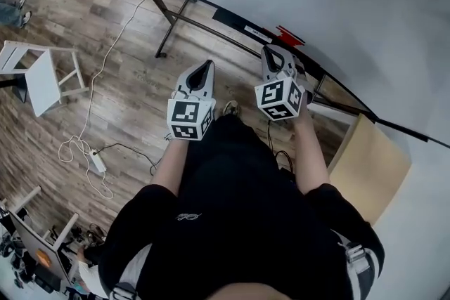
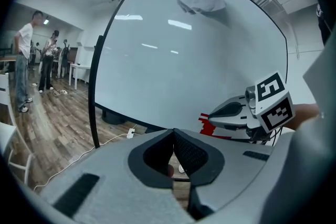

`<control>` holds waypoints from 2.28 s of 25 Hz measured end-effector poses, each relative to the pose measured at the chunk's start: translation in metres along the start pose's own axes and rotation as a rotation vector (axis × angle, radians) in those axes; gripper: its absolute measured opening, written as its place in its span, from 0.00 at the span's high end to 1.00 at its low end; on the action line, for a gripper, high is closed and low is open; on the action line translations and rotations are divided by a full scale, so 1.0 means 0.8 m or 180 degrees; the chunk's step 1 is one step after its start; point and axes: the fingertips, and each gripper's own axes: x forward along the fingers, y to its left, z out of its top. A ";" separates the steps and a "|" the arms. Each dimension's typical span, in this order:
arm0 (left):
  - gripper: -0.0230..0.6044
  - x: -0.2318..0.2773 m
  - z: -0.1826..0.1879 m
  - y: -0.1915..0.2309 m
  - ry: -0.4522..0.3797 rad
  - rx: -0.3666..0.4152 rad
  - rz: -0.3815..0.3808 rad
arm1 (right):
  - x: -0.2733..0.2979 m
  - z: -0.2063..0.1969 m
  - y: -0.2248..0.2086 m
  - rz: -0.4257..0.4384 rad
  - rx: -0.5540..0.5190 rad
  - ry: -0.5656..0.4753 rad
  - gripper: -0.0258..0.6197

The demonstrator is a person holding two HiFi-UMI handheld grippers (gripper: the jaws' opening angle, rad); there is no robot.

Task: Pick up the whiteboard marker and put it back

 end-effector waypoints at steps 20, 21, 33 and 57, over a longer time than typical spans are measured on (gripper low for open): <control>0.96 0.047 -0.042 0.102 0.0207 -0.0301 -0.0069 | 0.138 -0.046 0.023 0.0285 -0.0605 0.1075 0.83; 0.95 0.048 -0.042 0.105 0.0209 -0.0313 -0.0062 | 0.141 -0.048 0.024 0.0300 -0.0628 0.1109 0.83; 0.95 0.052 -0.041 0.130 0.0249 -0.0387 -0.0023 | 0.170 -0.062 0.023 0.0383 -0.0765 0.1445 0.83; 0.95 0.063 -0.041 0.137 0.0290 -0.0356 -0.0146 | 0.184 -0.055 0.029 0.0290 -0.0733 0.1370 0.88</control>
